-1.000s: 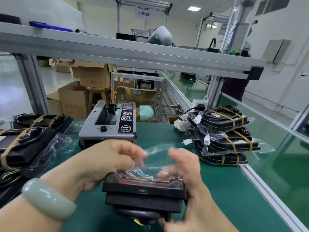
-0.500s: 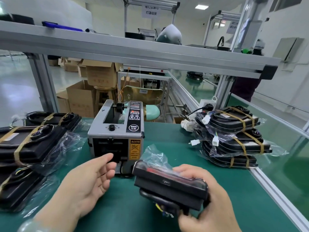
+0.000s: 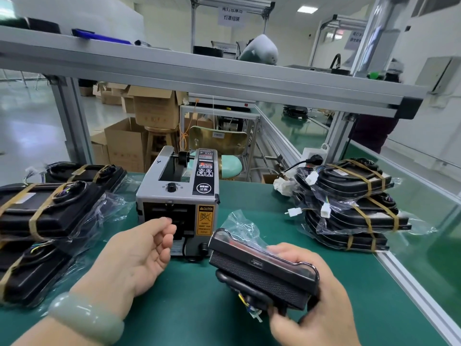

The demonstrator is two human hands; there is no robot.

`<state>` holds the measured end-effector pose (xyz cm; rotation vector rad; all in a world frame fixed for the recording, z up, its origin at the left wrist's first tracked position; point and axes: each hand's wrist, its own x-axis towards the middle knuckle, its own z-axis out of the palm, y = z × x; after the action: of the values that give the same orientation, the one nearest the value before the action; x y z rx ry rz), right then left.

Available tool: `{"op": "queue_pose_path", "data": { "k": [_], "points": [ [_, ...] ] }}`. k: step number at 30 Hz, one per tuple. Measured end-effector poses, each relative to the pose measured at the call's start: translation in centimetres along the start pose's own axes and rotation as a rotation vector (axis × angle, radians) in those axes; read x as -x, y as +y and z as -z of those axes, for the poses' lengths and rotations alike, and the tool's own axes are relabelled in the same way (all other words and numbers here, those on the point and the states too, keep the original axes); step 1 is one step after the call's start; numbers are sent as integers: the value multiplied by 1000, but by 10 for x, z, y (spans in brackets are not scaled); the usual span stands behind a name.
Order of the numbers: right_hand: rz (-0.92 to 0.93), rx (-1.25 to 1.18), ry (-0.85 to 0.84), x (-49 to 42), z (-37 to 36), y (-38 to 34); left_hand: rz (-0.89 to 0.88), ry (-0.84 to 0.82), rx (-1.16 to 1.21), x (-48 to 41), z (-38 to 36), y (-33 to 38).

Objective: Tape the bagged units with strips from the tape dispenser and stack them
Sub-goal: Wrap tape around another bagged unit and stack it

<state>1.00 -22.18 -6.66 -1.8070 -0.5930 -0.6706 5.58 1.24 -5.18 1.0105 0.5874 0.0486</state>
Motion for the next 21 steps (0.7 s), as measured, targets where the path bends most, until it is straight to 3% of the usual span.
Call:
{"op": "queue_pose_path", "data": {
  "k": [21],
  "points": [
    [-39, -48, -31, 2, 1, -2, -71, 106, 8, -6, -13, 3]
  ]
}}
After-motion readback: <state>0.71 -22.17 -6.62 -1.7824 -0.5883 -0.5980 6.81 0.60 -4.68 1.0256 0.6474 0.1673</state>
